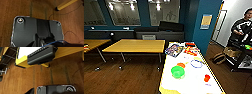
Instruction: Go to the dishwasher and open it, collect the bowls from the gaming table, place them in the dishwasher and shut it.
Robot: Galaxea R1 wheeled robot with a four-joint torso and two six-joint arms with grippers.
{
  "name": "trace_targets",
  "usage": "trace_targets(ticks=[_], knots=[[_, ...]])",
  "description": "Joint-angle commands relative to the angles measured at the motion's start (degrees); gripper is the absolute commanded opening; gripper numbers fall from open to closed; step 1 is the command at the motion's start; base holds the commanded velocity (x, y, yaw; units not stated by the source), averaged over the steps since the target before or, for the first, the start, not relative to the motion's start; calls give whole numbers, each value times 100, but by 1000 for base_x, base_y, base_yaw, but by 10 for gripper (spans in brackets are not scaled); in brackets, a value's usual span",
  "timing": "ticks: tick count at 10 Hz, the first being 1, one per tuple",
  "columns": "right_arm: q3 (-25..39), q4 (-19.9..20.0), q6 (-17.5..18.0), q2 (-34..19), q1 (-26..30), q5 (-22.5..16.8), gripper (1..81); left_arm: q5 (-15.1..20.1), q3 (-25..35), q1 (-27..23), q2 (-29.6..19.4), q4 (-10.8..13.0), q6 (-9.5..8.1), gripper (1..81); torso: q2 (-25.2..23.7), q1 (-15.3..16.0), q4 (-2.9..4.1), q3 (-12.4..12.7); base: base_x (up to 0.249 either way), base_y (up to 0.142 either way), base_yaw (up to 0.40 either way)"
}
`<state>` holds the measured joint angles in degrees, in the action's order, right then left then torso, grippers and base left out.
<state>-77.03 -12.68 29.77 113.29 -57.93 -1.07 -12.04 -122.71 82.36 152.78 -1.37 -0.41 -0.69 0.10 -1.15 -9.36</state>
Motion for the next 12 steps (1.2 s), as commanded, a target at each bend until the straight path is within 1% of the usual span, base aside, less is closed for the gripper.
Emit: trace_targets(ticks=[1,2,3,4,5,6,7,8,9,10,11,12], knots=[[180,2,572,-724,970,-593,811,255,54,-224,-73,-13,-20,811,0,0,0,0,0,0,0],[216,11,740,-804,1261,-990,811,255,11,-224,-37,-13,-20,811,0,0,0,0,0,0,0],[330,20,811,-866,1541,-1324,811,255,-69,-225,7,-13,-20,811,0,0,0,0,0,0,0],[461,11,942,-945,1822,-1604,811,256,-139,-225,50,-13,-20,811,0,0,0,0,0,0,0],[575,3,1005,-1023,2043,-1789,811,264,-148,-224,77,-13,-12,811,0,0,0,0,0,0,0],[681,-15,1109,-1086,2236,-1957,811,255,-148,-224,77,-13,-20,811,0,0,0,-380,0,0,0],[691,2,1162,-1095,2377,-2036,811,256,-148,-224,77,-13,-20,811,0,0,0,-568,0,0,0],[699,11,1171,-1086,2448,-2081,811,255,-148,-224,77,-22,-20,811,0,-2,0,-662,0,0,0],[717,11,1171,-1077,2526,-2081,811,255,-148,-224,77,-22,-20,811,0,-2,0,-297,0,0,0],[770,37,1171,-1069,2693,-2195,811,255,-148,-224,77,-22,-20,811,2,0,0,-483,0,0,0],[796,116,1207,-1016,2947,-2529,811,255,-148,-224,86,-22,-20,811,7,4,0,-571,0,0,0],[796,169,1276,-920,3289,-2965,811,255,-148,-233,104,-22,-20,811,7,6,0,-614,0,0,0]])
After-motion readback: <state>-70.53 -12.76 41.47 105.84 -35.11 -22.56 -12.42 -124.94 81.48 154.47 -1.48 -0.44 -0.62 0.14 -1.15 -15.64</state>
